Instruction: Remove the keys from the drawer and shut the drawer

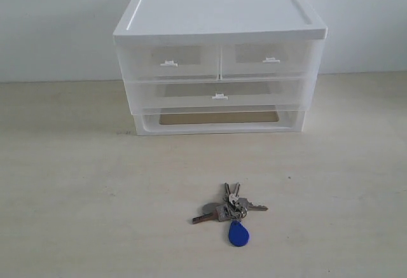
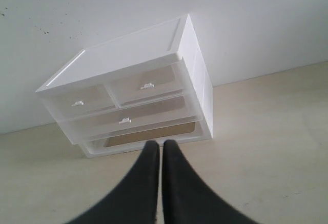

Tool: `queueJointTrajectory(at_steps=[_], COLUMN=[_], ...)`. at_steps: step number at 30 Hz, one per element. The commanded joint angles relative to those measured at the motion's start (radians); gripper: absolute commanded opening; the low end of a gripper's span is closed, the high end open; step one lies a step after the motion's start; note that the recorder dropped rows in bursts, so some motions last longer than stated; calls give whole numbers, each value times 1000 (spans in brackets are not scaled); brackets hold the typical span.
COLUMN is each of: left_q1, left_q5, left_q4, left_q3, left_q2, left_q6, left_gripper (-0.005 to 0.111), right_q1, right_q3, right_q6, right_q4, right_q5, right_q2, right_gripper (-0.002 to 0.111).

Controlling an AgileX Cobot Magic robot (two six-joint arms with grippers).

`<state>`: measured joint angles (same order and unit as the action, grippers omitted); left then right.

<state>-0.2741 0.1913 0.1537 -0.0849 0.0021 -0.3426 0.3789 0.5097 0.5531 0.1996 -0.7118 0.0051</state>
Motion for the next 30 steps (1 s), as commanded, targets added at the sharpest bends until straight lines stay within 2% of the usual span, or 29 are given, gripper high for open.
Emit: queueJointTrajectory(at_steps=[1,8,11,13,15,20,22,30], left_q1=[36,190,281,316,324,324,324,324], left_q5=[-39,-84,-237,-291,-354,-500,-496,-487], left_q4=[-38,-72,-104,-200,-224,-182,-182,-138], left_q3=[33,85,85,85,85,85,85,85], left_q2=[-2,-2,-2,-2,-2,-2,-2,-2], left_q6=[135,204,329,456,504,460,410,410], left_gripper=[4,4,4,4,4,4,4,4], right_q1=[3,3,3,3,3,3,3,3], right_q3=[7,7,7,7,7,7,7,7], right_q6=[-1,-1,-1,-1,-1,-3,-3,-3], right_q4=[6,6,6,6,6,6,6,6], right_q5=[-2,-2,-2,-2,-2,-2,-2,-2], right_q2=[-5,-5,-5,-5,-5,-5,-5,-5], right_gripper=[0,0,0,0,0,0,0,0])
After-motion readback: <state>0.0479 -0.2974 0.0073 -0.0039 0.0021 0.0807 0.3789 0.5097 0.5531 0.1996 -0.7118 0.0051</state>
